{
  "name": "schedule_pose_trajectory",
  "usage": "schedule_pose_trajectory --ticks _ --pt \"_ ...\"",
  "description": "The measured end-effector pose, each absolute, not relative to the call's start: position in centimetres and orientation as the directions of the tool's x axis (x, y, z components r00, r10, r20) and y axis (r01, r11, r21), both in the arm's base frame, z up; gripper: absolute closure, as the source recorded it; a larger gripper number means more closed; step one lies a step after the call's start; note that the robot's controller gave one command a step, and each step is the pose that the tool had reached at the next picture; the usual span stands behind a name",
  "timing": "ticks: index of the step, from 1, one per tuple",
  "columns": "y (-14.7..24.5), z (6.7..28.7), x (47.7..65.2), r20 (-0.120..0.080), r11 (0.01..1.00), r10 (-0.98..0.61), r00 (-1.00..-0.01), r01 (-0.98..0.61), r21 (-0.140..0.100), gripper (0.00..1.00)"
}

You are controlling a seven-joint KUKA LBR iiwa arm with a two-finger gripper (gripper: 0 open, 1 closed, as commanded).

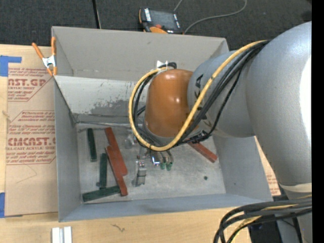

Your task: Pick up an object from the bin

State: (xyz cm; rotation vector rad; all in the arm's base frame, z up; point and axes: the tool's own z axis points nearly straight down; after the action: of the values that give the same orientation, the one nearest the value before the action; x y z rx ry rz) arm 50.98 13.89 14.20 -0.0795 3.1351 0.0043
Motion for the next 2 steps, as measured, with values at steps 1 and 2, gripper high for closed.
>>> schedule_pose_trajectory --ticks 1,2 --pt "20.74 7.02 49.77 -0.003 0.761 -0.648 -0.761 -0.648 0.001 0.0" --pt "20.63 7.13 49.8 -0.002 0.763 -0.646 -0.763 -0.646 0.0 1.0"
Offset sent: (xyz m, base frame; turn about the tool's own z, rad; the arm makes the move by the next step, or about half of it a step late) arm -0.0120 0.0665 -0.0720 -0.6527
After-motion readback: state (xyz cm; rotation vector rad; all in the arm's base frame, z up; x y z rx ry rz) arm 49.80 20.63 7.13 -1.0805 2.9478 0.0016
